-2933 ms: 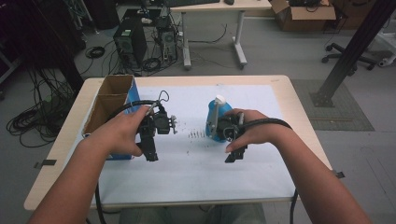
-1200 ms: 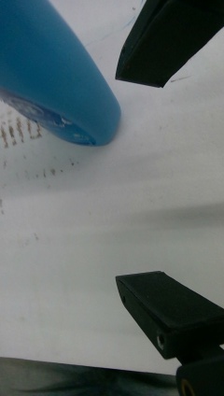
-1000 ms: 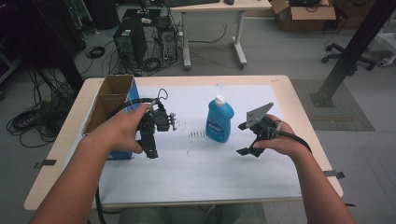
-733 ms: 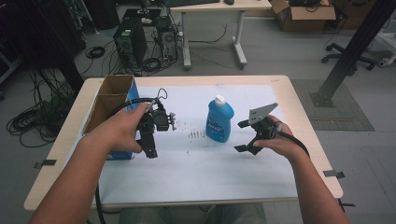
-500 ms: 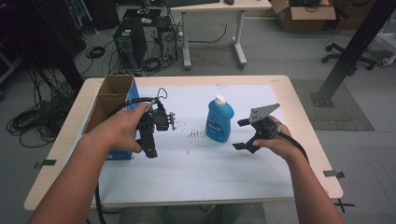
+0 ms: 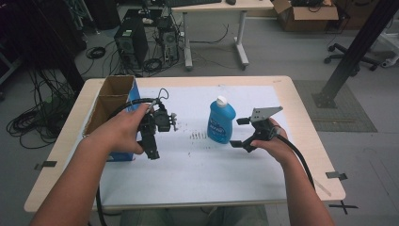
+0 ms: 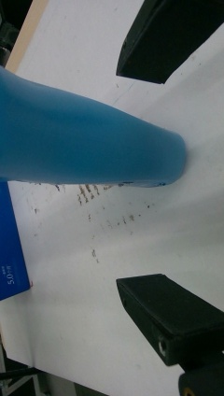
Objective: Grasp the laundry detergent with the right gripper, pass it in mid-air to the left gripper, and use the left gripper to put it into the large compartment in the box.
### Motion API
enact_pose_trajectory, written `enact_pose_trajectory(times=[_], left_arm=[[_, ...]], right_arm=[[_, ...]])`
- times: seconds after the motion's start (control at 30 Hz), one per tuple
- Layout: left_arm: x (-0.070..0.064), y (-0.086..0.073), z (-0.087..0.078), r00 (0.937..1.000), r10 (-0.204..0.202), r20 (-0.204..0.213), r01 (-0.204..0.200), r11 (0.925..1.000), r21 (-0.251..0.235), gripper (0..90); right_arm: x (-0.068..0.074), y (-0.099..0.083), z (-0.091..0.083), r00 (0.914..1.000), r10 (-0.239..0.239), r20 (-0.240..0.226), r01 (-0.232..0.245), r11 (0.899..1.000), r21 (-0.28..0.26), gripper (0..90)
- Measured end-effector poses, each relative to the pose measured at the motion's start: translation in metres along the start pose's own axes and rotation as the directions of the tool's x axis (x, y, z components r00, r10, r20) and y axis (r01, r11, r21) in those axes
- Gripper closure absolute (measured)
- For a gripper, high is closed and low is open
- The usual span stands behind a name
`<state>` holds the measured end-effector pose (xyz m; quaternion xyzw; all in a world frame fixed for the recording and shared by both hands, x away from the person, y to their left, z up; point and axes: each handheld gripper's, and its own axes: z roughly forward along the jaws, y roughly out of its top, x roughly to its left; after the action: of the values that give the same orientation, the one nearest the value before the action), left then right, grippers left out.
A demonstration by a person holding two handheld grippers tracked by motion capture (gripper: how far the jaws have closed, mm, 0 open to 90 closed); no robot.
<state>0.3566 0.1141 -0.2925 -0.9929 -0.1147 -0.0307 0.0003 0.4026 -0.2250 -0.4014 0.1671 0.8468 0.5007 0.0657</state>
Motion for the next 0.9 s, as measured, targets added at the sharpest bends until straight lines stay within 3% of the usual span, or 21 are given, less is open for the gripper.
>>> enact_pose_trajectory(times=[0.57, 0.9], left_arm=[[-0.002, 0.001, 0.003, 1.0000, 0.004, 0.002, -0.004, 1.0000, 0.000, 0.2], [-0.003, -0.001, 0.004, 1.0000, 0.001, 0.005, -0.001, 1.0000, 0.005, 0.2]], right_arm=[[-0.001, -0.008, 0.018, 0.9977, 0.062, 0.027, -0.060, 0.996, -0.060, 0.6], [-0.002, -0.009, 0.026, 0.9968, 0.072, 0.033, -0.069, 0.994, -0.090, 0.3]])
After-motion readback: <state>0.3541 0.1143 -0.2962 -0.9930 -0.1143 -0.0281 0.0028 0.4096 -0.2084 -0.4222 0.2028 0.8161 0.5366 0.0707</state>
